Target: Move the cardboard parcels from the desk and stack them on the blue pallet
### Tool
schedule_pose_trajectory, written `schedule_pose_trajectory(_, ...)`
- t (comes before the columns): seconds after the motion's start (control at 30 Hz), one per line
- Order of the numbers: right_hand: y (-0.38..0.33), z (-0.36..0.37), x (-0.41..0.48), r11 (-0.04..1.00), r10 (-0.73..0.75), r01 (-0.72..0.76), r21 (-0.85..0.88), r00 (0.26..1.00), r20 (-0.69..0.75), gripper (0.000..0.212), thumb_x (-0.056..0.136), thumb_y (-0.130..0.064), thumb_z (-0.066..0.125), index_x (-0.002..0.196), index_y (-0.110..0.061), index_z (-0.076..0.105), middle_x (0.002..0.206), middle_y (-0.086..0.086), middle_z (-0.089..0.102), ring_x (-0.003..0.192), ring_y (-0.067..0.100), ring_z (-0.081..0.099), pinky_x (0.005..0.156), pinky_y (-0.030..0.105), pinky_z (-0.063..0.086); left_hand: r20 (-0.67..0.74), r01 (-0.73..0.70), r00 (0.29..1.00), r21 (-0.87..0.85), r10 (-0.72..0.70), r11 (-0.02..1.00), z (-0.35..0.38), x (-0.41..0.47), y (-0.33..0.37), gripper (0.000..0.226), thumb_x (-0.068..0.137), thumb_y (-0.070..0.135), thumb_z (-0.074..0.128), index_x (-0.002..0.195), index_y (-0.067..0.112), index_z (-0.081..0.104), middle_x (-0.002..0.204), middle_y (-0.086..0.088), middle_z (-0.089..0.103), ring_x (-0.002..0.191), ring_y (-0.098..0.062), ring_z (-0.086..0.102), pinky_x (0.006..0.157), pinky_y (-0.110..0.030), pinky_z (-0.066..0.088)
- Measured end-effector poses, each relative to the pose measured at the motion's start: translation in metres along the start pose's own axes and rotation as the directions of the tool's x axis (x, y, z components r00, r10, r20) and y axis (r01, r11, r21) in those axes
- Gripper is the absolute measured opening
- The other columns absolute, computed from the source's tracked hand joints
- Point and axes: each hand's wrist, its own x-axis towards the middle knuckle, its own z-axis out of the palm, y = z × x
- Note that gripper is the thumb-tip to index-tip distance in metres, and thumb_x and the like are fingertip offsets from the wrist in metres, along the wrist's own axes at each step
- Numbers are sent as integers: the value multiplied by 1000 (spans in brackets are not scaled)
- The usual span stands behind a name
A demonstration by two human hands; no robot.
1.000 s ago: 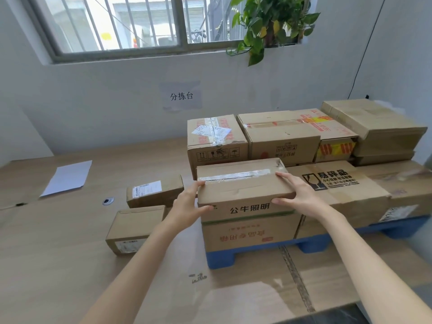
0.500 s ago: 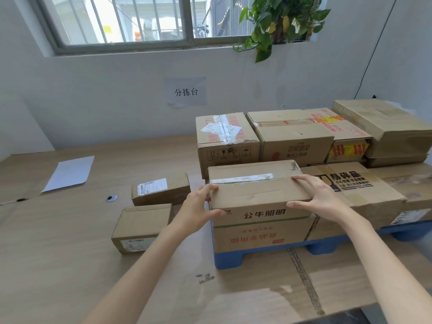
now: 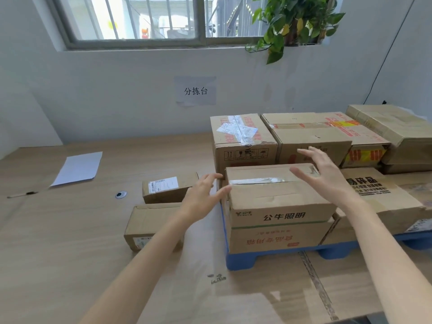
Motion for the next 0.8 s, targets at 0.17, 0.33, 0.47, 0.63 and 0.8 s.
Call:
schedule_pose_trajectory(0.17,-79,47,25,970,-237,241,28,967,-90,51,89,-43,62,135,-25,51,146,-3,43,137,13,36,108,29,27,-83,58,995,-1,-58,998,-55,4,-37,42,92,39,58,129,20,53,133,3,55,117,-15,54,97,-38,44)
schedule_pose_trajectory(0.33,-144,129,40,923,-368,359,142,929,46,53,90,-36,63,139,-31,43,139,-7,49,127,8,43,102,26,34,-144,230,959,-107,-244,967,-96,-3,-110,35,91,33,61,122,18,59,123,1,61,110,-16,58,92,-36,49)
schedule_pose_trajectory(0.47,-160,201,51,947,-319,293,131,904,283,63,91,-37,63,145,-34,31,149,-6,40,136,13,36,106,33,33,-123,365,914,-175,-388,915,-113,-15,-174,37,91,29,63,124,14,57,123,-3,60,107,-17,58,92,-33,48)
schedule_pose_trajectory(0.63,-139,291,59,993,-114,104,47,877,467,71,90,-35,63,149,-29,24,154,-1,33,139,18,34,108,34,35,-94,520,844,-100,-528,848,-106,-23,-246,56,85,28,69,135,13,48,136,-10,51,124,-25,49,103,-40,42)
schedule_pose_trajectory(0.8,-105,363,49,996,75,-35,-85,838,541,89,84,-44,69,152,-30,14,157,2,26,144,21,26,113,45,32,0,591,807,43,-591,806,-77,-27,-292,89,75,34,77,147,19,28,147,-10,33,136,-27,34,108,-44,35)
